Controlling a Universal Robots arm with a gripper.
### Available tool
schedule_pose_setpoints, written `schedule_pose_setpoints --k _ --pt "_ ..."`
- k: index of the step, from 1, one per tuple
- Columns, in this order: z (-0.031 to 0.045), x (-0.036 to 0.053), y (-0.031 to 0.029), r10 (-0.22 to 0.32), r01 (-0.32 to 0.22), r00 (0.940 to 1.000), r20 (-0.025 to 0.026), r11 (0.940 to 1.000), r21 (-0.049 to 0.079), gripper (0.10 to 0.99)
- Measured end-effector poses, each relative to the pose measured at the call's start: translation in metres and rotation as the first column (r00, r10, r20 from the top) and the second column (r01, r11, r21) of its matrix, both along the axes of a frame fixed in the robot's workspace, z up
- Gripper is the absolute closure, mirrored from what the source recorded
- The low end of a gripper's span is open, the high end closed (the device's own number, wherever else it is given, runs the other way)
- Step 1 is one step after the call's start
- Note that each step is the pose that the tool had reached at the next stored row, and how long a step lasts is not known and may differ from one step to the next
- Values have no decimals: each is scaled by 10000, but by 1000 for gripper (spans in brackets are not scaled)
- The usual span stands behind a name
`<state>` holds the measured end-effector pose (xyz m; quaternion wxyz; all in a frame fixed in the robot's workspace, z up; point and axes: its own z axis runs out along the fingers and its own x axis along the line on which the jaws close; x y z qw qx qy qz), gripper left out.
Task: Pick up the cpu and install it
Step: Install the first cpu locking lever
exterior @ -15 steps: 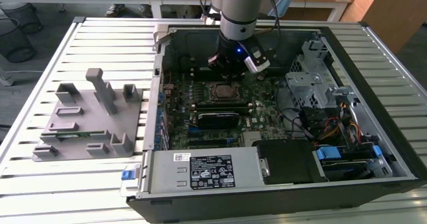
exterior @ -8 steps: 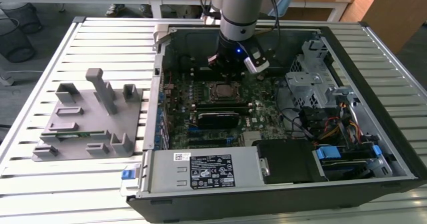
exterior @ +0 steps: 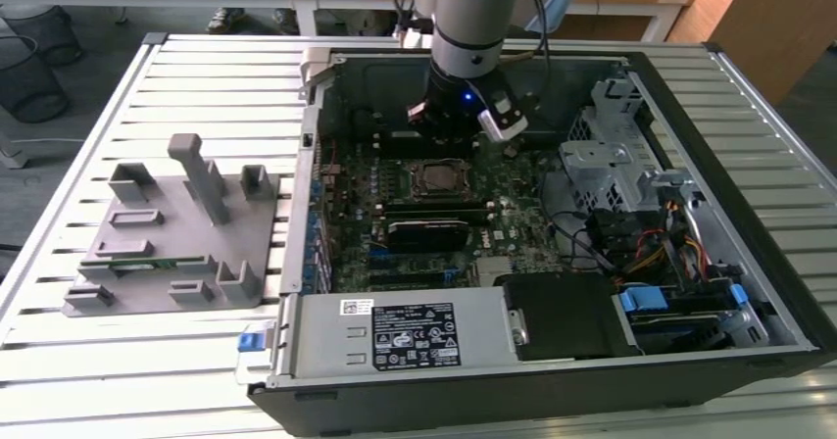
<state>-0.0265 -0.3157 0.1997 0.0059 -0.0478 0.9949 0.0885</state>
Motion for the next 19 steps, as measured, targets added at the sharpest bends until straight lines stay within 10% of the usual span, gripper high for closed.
schedule_pose_setpoints --k 19 --pt "95 0 -64 1 -1 10000 -1 10000 -16 980"
